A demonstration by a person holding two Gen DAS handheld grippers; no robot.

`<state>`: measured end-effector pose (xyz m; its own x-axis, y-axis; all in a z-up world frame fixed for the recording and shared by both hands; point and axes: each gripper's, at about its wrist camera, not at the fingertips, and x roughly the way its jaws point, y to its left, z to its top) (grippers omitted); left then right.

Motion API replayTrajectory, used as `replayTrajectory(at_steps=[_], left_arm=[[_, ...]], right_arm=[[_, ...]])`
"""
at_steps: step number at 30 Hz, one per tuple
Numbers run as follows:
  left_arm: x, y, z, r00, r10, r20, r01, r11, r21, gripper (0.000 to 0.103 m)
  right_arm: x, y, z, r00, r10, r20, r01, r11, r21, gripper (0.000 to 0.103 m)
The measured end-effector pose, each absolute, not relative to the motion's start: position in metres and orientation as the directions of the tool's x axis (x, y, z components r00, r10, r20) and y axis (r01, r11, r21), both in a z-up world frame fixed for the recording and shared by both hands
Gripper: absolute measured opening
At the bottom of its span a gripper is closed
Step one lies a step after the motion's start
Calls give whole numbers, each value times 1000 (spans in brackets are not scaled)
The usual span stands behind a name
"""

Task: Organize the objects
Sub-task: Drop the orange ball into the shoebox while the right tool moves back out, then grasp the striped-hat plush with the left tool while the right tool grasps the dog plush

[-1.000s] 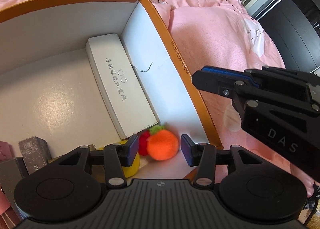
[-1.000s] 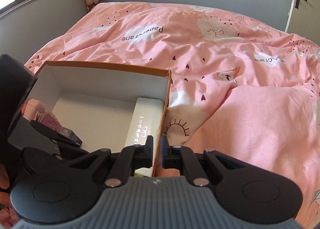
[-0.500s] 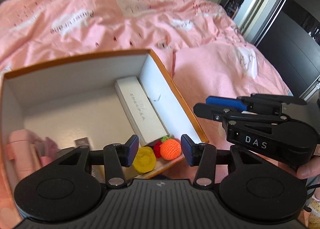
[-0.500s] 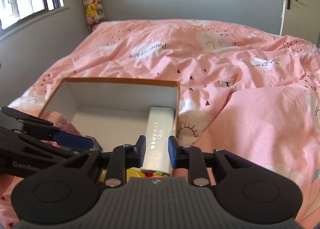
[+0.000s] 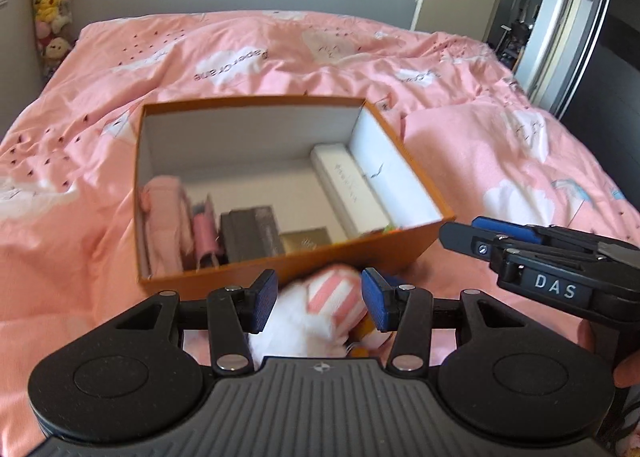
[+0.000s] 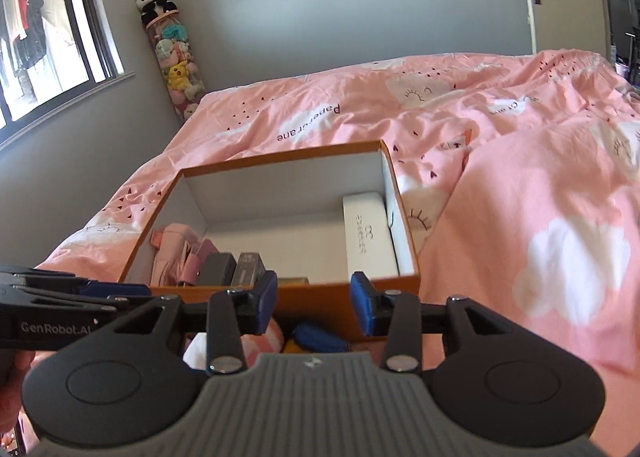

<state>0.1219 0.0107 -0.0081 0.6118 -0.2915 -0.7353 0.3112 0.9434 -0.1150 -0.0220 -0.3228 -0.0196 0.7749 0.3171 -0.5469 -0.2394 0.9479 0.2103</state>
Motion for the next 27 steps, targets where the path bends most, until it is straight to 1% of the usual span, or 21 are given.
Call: replayTrajectory(at_steps=[2,4,7,13,15,17,20,22,24,27], left_arm=[[113,12,-14,633,-254,-731,297,952,-74,55],[105,16,-20,643,-235,-729,280,958,-62,55],[98,22,-27,639,-236,-732,271,960,-73,55],[88,28,-43,658,-224,-719,275,960,-47,55],[84,29,-51,665,-232,-710,298,954,-32,59],[80,27,-58,671,-233,-704,327,945,-1,62],[77,21,-66,680,-234,-694,364,930,42,69],[78,17,-70,686,-233,-690,381,922,67,71],[78,11,-73,697,-219,-683,395,912,111,72],[78,-4,-81,705,-193,-683,436,877,203,72]], right_arm=[[-30,-319,-27,782,310,-540,-216,949,231,47],[-35,-315,-35,775,300,-556,-202,952,231,47],[-41,-308,-47,766,286,-576,-205,958,203,47],[-42,-305,-72,723,284,-630,-195,959,207,48],[-40,-306,-81,704,297,-645,-195,954,226,50],[-37,-308,-90,686,294,-666,-176,955,241,52],[-34,-308,-98,672,294,-680,-165,954,250,53],[-33,-306,-102,669,304,-678,-181,952,248,58],[-33,-304,-105,668,314,-674,-196,949,248,62],[-30,-305,-109,672,313,-671,-191,949,251,62]])
